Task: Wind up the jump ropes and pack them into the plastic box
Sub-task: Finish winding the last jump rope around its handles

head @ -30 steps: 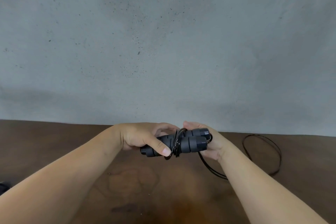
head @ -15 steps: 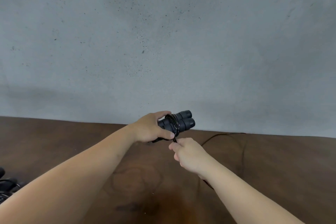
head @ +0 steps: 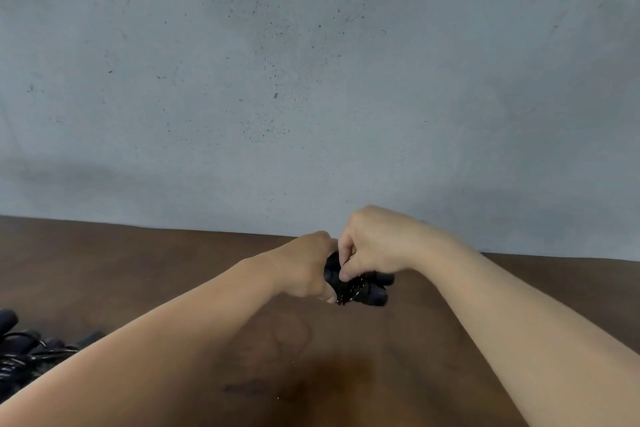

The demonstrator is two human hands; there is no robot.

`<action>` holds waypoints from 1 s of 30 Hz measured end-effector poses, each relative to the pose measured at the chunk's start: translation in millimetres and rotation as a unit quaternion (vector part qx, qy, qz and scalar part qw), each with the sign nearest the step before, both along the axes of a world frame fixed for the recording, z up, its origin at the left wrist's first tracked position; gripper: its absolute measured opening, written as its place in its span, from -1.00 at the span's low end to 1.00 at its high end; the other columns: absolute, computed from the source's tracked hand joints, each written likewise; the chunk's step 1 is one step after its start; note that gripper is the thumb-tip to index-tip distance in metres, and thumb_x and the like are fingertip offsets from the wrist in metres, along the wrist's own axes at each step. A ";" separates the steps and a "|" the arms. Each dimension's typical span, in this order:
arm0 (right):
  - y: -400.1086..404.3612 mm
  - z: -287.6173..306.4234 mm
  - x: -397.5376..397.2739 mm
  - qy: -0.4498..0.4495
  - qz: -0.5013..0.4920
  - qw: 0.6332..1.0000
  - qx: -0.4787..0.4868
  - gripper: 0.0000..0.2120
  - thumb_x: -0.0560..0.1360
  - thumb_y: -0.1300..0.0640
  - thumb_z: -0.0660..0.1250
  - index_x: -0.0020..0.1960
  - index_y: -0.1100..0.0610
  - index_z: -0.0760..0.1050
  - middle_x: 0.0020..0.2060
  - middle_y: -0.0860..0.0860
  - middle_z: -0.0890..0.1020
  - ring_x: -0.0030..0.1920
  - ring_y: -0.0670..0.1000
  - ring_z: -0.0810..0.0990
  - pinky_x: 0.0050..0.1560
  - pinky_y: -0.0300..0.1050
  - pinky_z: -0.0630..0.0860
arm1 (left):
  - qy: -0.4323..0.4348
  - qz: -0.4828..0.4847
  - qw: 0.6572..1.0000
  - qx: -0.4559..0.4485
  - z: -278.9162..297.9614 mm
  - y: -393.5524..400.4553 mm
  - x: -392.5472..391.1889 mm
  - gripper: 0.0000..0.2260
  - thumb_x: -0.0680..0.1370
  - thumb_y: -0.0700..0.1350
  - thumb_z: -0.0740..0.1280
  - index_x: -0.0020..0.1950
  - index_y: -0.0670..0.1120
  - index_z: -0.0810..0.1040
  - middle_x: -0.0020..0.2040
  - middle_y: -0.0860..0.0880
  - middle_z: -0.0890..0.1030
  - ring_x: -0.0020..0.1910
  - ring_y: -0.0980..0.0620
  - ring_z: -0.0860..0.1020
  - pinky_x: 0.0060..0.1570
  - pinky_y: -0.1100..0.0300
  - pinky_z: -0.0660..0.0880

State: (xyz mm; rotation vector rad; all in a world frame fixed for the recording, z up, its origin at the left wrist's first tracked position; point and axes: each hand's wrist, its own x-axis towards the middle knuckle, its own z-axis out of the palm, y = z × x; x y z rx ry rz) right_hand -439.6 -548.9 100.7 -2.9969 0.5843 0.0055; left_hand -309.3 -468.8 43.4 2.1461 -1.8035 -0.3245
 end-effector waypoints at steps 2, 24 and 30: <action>-15.6 6.3 0.3 -0.018 -0.008 0.998 0.068 -0.84 0.30 -0.05 0.58 -0.18 -0.02 0.69 -0.30 -0.14 0.66 -0.23 -0.13 0.57 -0.20 -0.23 0.47 | 0.016 -0.033 0.999 0.004 3.4 1.0 -4.6 -0.60 0.36 -0.09 0.56 0.08 0.06 0.44 -0.02 0.10 0.55 -0.05 0.05 0.54 -0.12 0.26 0.46; -33.7 -76.1 10.6 -0.335 -0.089 0.741 0.576 -0.79 0.65 0.17 0.15 -0.10 0.22 0.47 -0.39 0.03 0.45 -0.50 -0.09 0.18 -0.50 -0.24 0.08 | 0.512 -0.016 0.846 -0.145 13.6 4.0 16.0 -0.56 0.46 -0.25 0.47 0.32 -0.07 0.53 0.12 -0.11 0.65 0.05 0.05 0.60 0.12 0.27 0.48; -12.0 -81.0 10.0 -0.195 -0.126 0.923 0.306 -0.71 0.63 0.05 0.15 -0.12 0.14 0.55 -0.38 -0.06 0.53 -0.46 -0.10 0.40 -0.38 -0.21 0.32 | 0.214 0.101 0.953 -0.189 12.1 -7.4 21.7 -0.36 0.45 -0.12 0.50 0.49 -0.01 0.35 0.29 0.03 0.53 0.25 0.07 0.50 0.13 0.35 0.35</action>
